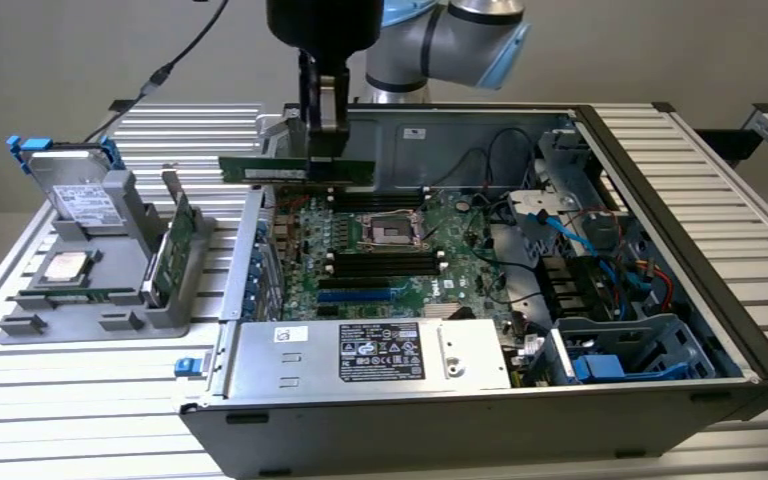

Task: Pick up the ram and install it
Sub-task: 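Pick up the ram and move it above insertion slot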

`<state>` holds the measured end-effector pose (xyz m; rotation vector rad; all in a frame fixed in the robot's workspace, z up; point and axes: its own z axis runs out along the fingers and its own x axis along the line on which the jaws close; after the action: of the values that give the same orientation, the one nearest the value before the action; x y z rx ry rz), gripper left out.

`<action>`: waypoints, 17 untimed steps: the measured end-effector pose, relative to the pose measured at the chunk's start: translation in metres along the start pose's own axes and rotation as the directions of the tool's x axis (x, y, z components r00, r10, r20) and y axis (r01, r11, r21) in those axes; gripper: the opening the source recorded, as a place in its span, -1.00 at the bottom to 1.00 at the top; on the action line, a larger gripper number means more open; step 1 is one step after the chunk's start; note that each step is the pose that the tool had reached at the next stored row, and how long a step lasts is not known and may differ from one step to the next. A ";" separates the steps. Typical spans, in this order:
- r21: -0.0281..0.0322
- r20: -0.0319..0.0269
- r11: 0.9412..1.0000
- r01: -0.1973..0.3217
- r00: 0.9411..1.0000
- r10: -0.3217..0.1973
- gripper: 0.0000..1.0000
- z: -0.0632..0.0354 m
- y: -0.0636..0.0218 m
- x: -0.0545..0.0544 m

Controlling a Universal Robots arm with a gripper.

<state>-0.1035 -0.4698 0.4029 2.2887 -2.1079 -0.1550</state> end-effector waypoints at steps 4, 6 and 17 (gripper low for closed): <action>0.000 0.000 1.000 0.000 1.000 0.000 -0.73 0.0021 -0.0187 0.002; 0.000 0.000 1.000 0.000 1.000 0.000 -0.73 0.0044 -0.0279 0.002; 0.010 0.000 1.000 -0.013 1.000 0.013 -0.73 0.0110 -0.0476 0.001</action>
<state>-0.0571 -0.4659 0.3878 2.2798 -2.1283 -0.1449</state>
